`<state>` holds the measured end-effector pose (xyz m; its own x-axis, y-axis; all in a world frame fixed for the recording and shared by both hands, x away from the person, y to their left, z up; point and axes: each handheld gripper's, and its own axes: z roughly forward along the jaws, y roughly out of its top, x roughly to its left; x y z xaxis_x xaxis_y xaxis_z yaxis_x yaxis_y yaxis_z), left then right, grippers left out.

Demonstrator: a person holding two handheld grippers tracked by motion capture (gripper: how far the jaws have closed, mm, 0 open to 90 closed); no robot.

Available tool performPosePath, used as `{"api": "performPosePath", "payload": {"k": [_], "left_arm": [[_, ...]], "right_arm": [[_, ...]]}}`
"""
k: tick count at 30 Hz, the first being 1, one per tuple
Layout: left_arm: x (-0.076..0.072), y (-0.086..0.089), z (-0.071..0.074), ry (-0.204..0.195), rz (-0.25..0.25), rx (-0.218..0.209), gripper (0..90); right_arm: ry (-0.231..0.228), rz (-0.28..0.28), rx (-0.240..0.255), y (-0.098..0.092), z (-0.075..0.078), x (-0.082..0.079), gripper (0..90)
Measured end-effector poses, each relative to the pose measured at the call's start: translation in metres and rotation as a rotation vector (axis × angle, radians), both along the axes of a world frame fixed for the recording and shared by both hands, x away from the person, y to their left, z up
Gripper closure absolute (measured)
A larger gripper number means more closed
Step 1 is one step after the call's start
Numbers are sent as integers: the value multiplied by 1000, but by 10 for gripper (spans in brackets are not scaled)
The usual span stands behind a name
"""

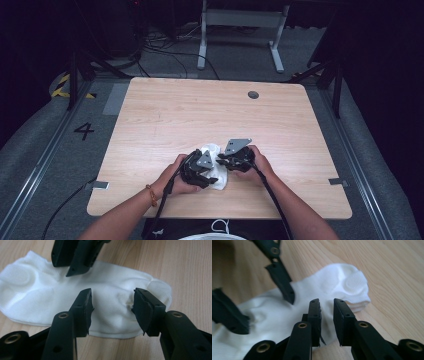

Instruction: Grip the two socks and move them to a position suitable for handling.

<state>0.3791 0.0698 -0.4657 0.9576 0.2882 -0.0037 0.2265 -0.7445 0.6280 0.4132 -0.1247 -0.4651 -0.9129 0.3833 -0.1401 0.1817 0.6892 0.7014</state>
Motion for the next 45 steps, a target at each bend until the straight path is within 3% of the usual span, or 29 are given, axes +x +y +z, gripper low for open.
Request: {"api": "performPosePath", "payload": {"k": [1,3,8,11,14,17,19,21,24,28,34,39,45], "left_arm": [[1,1,-1,18,2,-7,501],[1,2,-1,-1,-12,-1,506],[-2,3,-3,12,-2,-15,544],[-4,1,-3,22,-24,-24,546],[-9,-7,-4,33,-48,-37,544],[-14,-17,-3,25,-87,-25,542],[-15,-20,-1,2,-101,-10,504],[-17,-20,2,2,-95,-19,457],[-17,-15,9,-2,-101,-41,416],[-12,0,20,-31,-49,-62,378],[5,11,18,-49,21,-70,364],[21,5,9,-42,41,-53,364],[30,-3,0,-33,36,-31,368]], "right_arm": [[19,-7,8,-1,-3,3,778],[37,-19,13,-3,-5,7,804],[57,-35,9,-8,-6,6,825],[50,-41,15,-14,-7,0,829],[34,-36,-15,-19,-6,-10,830],[34,-44,-15,-30,-6,-20,830],[38,-38,-10,-36,-5,-26,815],[35,-25,-3,-39,-5,-30,755],[28,-16,19,-44,-1,-37,745],[13,20,68,-53,11,-53,737],[26,96,136,-61,20,-83,727],[20,184,129,-51,18,-99,715],[33,236,106,-39,9,-101,694]]}}
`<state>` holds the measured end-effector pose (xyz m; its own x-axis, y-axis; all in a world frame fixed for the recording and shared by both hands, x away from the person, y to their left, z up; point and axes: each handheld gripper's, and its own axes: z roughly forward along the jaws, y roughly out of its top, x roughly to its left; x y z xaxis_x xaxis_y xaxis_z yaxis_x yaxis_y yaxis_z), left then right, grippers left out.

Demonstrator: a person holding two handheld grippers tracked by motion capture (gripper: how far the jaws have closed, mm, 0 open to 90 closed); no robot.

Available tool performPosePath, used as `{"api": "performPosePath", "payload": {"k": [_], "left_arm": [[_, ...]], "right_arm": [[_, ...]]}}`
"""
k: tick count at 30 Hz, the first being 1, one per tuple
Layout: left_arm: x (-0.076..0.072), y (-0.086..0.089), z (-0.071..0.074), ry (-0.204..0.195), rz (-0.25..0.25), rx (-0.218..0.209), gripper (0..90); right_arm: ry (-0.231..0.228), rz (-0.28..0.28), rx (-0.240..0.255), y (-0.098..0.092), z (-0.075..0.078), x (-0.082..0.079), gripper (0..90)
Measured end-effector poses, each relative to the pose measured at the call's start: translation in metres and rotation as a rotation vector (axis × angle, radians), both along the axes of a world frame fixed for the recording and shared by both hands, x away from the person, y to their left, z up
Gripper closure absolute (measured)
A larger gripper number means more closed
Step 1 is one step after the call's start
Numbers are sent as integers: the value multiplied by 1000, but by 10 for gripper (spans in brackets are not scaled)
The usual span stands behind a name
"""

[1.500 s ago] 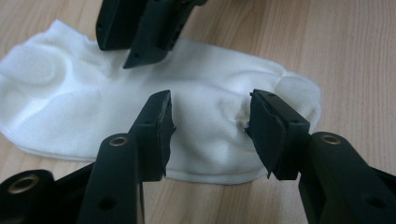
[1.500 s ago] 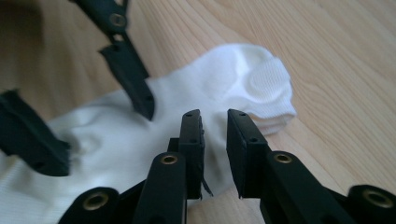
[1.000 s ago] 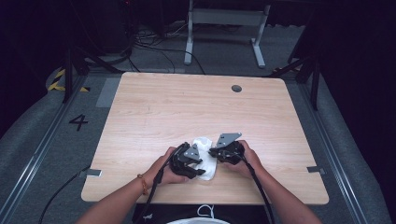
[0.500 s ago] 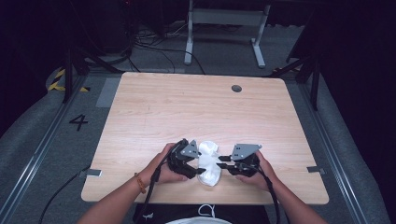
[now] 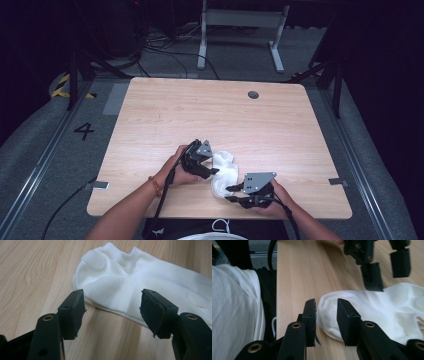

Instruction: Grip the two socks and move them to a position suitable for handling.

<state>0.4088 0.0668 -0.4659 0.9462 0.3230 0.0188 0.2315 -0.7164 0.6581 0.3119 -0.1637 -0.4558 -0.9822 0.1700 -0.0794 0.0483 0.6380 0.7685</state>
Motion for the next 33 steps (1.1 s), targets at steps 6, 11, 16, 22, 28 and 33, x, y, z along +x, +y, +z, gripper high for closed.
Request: {"api": "performPosePath", "payload": {"k": [6,11,16,22,28,33], "left_arm": [[0,-1,-5,5,-7,13,380],[1,2,-9,29,-2,-18,382],[2,5,-10,34,1,-34,380],[3,7,-10,21,39,-26,318],[4,7,-7,-6,71,-38,303],[6,4,-7,-7,61,-54,300]], "right_arm": [[-20,38,-49,11,-8,-1,663],[-30,32,-79,15,-16,6,634],[-18,27,-72,16,-21,10,636],[-29,10,-68,17,-22,13,734],[-65,-7,-79,18,-22,11,816],[-43,-15,-79,17,-21,12,834]]}}
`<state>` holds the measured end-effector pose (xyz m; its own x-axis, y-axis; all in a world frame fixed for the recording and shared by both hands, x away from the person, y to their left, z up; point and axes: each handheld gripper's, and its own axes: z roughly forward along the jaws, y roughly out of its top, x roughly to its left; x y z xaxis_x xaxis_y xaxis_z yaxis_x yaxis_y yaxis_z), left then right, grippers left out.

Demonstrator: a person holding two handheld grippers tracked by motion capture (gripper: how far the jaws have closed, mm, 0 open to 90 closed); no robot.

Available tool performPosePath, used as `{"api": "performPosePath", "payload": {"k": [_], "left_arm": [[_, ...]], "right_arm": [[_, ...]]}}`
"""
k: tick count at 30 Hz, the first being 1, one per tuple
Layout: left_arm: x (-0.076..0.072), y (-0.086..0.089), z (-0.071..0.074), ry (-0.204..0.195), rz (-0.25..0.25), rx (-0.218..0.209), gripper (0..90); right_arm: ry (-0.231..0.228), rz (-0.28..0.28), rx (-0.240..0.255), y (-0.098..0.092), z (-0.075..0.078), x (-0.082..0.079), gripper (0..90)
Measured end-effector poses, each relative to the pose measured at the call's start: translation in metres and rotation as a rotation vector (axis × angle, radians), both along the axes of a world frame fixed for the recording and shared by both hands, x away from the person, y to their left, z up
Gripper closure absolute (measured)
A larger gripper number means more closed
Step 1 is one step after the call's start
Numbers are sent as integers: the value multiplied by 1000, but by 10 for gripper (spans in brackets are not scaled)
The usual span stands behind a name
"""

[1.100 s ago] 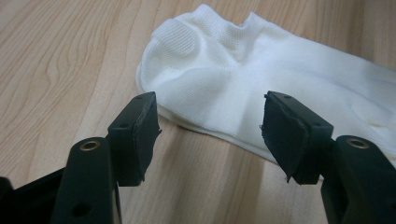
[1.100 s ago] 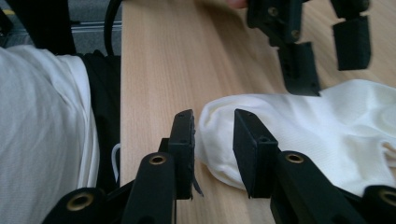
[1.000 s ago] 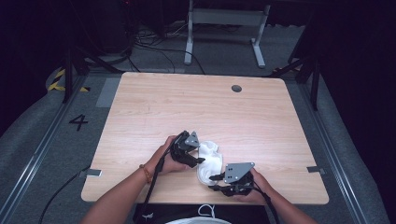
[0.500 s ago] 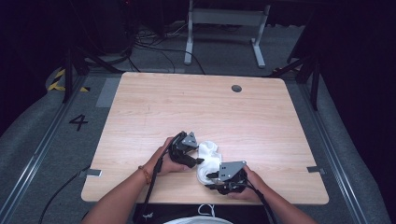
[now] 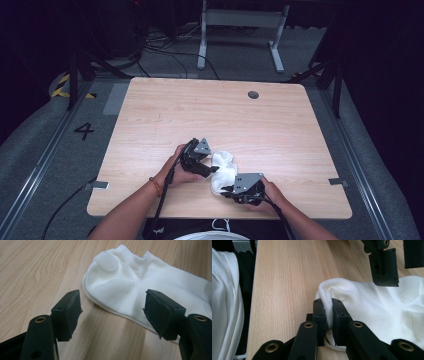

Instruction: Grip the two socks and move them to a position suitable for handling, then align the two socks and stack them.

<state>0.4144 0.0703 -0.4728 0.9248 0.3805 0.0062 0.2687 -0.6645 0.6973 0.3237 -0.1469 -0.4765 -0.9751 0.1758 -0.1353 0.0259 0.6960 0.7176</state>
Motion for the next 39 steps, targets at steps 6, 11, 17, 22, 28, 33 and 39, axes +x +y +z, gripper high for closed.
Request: {"api": "performPosePath", "payload": {"k": [6,11,17,22,28,33,39], "left_arm": [[1,-3,-6,20,5,7,265],[1,-3,-8,32,-11,-1,237],[-2,-5,-8,-14,-22,17,183],[-1,-3,-8,8,-23,12,158],[-3,3,1,-36,40,37,183],[4,3,-5,5,65,42,186],[2,-3,-6,-12,29,55,174]], "right_arm": [[19,18,-1,-3,2,-2,840],[27,24,-6,-6,4,-5,843],[28,16,-7,-9,7,-8,844],[34,22,-12,-9,8,-9,845],[37,13,-29,-8,9,-10,845],[39,11,-25,-9,10,-11,845],[23,15,-10,-13,17,-15,846]]}}
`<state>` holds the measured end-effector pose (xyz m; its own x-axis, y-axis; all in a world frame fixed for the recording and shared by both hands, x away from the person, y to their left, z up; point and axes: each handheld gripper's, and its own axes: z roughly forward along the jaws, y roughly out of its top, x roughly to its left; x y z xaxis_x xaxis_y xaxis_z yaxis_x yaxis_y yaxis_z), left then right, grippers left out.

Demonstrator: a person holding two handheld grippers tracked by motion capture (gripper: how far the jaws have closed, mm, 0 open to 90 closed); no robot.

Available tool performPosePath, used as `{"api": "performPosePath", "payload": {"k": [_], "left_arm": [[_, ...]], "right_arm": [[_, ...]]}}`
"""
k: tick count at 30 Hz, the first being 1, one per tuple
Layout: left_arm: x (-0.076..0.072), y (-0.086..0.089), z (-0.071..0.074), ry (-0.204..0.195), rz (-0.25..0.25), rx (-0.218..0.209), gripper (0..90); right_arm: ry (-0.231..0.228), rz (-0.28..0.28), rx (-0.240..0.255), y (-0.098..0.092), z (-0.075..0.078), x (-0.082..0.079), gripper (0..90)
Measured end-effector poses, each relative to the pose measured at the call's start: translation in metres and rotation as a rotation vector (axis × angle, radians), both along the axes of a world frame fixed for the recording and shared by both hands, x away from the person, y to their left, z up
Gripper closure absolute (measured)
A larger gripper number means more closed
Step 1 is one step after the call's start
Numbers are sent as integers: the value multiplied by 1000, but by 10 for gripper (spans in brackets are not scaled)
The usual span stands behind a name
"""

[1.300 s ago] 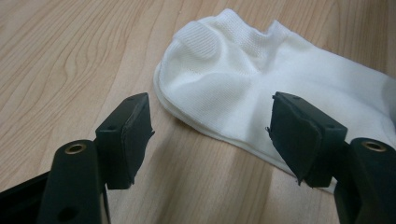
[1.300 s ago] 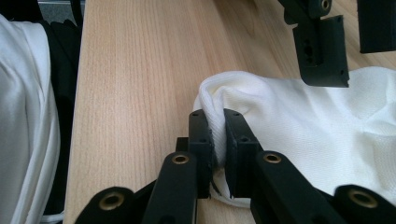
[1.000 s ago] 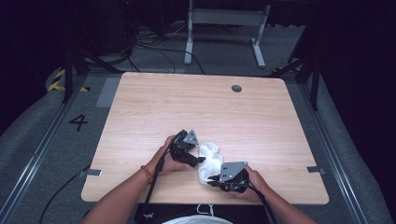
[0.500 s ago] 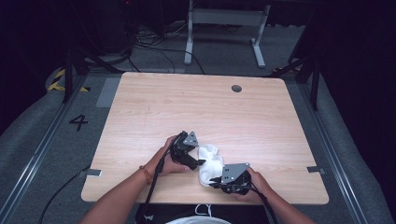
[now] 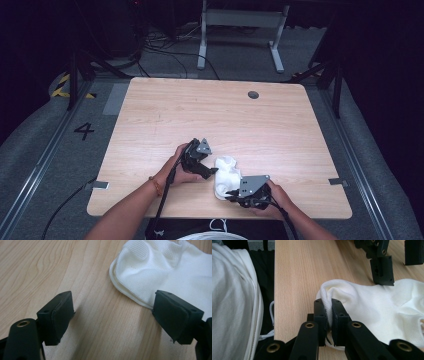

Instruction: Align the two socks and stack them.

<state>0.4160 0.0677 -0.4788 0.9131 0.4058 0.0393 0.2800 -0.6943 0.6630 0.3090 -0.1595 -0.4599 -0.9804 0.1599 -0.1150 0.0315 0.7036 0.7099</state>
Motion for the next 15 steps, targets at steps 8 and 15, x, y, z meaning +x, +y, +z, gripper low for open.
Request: {"api": "performPosePath", "payload": {"k": [8,15], "left_arm": [[-7,-12,1,-46,-34,11,175],[-8,-9,9,33,-48,-94,230]], "right_arm": [[-9,-8,12,-8,11,-7,846],[-18,-22,12,-14,17,-9,845]]}}
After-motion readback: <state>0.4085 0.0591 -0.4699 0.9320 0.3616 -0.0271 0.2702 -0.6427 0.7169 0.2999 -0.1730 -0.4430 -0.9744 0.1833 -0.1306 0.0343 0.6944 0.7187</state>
